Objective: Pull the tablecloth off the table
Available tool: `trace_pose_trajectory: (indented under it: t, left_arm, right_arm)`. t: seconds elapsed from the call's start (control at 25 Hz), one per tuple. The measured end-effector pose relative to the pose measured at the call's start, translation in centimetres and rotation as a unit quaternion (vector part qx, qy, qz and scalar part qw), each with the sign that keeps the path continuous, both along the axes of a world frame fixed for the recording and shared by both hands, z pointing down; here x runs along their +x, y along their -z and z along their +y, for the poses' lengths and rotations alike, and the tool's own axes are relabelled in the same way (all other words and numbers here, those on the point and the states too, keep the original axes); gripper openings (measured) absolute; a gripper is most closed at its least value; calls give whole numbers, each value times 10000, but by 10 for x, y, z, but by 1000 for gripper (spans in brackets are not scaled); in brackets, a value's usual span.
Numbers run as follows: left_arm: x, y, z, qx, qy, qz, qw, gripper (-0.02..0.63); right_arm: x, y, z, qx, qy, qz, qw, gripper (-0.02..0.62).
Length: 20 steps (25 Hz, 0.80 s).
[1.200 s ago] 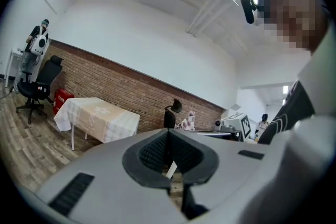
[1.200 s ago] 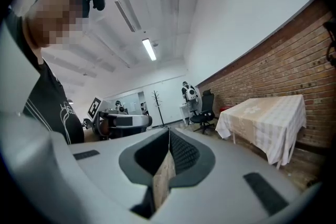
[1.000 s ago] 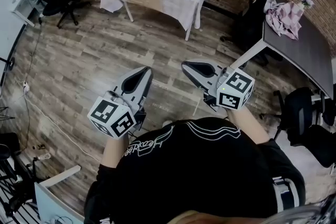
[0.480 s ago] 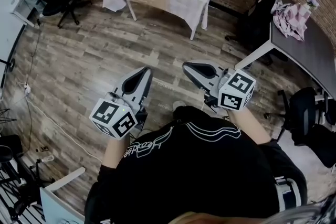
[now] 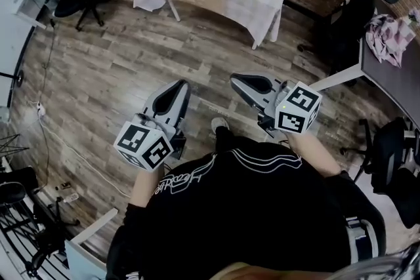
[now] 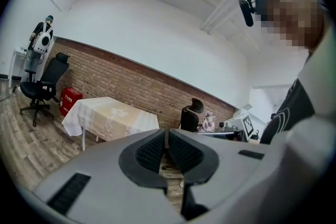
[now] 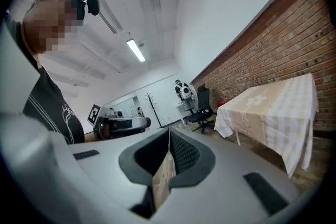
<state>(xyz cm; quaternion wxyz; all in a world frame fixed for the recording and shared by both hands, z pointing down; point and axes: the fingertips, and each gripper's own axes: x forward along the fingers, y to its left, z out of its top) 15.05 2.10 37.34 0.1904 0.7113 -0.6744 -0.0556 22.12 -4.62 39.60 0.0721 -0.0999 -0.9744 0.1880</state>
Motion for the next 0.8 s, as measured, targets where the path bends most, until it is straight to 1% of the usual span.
trace_pose_trajectory:
  t: [0.08,0.16,0.28,0.4,0.48,0.68,0.8]
  left_arm:
    - [-28,-6,-25,-64,22,69,10000,6]
    - [-51,-7,-51,-64,-56,107,9999,6]
    - [-75,0,-87,118,-220,175,9995,6]
    - [-98,5,-112,138,-231,54,9996,6]
    - [-112,6,-125,119,-226,-37,9997,8]
    - [-138,2,-150,95,-261,-96,9996,8]
    - [-154,0,-164,147,-326,-35,9994,8]
  right_arm:
    - [-25,-3,-26,-42,-5,0,10000,-3]
    - [-49,-4,-52,-80,-43,-15,10000,-3]
    - [-78,-6,-88,-129,-81,-26,9999,-3]
    - [-99,-4,-116,-65,-132,-54,9999,-3]
    - [-110,0,-132,-23,-206,-106,9997,-3]
    - [-121,2,-162,11,-501,-153,9986,-3]
    - [-126,-3,-178,22,-733,-117,9972,-3]
